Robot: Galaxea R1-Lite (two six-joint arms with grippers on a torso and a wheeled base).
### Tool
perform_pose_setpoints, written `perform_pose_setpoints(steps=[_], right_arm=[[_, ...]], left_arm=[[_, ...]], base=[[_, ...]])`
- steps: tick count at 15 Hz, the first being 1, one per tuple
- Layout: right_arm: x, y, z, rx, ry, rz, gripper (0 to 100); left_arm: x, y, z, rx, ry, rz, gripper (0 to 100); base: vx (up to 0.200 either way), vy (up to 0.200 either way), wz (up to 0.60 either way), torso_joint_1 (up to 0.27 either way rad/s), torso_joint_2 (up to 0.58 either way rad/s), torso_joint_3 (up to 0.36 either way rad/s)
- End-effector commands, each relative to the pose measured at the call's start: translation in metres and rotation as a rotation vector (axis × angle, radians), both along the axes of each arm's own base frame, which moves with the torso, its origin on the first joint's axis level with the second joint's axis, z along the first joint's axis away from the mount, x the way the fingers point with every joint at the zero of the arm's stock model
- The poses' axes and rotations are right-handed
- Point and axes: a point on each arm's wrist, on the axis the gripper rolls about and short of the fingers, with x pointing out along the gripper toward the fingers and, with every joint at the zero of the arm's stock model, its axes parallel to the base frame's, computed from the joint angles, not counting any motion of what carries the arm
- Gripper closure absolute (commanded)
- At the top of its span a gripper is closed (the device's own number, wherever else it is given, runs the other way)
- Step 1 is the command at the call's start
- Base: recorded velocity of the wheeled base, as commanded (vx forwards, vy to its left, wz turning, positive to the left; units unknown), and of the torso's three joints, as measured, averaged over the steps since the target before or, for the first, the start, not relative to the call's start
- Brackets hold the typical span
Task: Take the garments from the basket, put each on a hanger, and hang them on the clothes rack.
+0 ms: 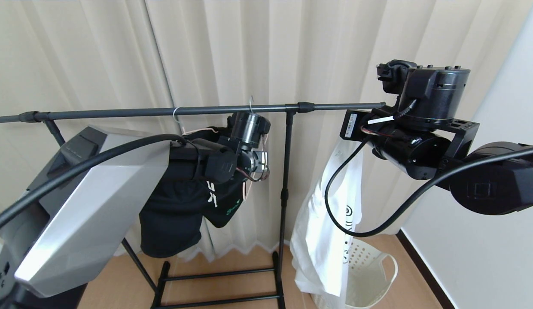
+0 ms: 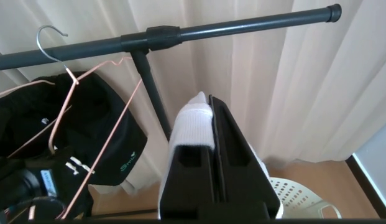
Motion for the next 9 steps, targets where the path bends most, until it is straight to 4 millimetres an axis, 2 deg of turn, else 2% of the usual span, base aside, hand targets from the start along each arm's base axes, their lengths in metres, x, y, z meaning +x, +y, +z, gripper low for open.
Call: perform_pose_setpoints(steps=[1,9], right_arm=[[-0.001,0.0,0.001,0.001,-0.002,0.001,100],[-0.001,0.0,0.001,0.002,-0.004,0.001,100]], left_arm=[[-0.022,0.005,0.019,-0.002,-0.001,-0.016,100],[-0.043,0.011,0.029,-0.008,-0.023,-0.031,100]], base=[[0.0,0.0,0.0,0.0,0.0,0.0],[0.0,0.0,0.0,0.0,0.0,0.0]])
